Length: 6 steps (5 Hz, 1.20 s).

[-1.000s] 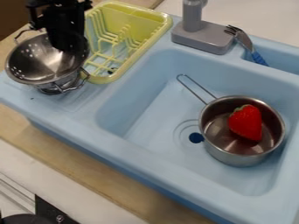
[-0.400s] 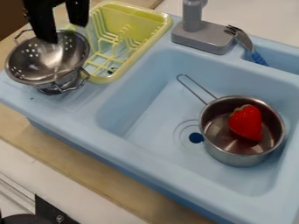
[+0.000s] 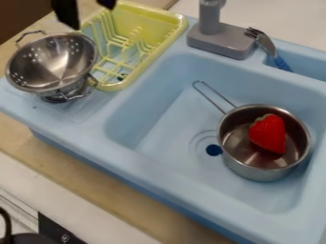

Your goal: Move the silver basket in the left bottom corner of the counter

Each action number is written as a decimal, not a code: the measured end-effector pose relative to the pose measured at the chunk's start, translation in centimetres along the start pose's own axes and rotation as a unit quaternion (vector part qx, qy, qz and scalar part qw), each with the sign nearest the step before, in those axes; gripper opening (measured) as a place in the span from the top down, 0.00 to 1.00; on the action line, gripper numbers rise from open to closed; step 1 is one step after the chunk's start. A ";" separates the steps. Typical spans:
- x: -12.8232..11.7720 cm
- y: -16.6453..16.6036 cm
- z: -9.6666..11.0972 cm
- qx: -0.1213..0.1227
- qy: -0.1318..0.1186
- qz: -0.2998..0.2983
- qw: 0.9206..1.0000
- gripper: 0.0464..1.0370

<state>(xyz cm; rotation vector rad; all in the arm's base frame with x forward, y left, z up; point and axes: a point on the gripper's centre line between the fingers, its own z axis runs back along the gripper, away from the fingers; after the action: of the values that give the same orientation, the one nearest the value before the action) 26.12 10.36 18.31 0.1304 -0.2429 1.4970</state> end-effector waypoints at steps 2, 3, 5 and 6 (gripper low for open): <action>0.3 -2.8 -1.9 -0.037 -0.019 0.013 0.999 0.04; 0.4 -4.1 -2.5 -0.054 -0.017 0.017 0.998 0.04; -0.4 -5.2 -2.9 -0.079 0.017 0.015 0.997 0.04; -1.1 -6.4 -3.6 -0.103 0.029 -0.005 0.994 0.04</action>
<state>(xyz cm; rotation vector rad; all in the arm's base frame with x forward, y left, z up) 32.72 9.69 14.96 -0.0767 -0.3470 1.4546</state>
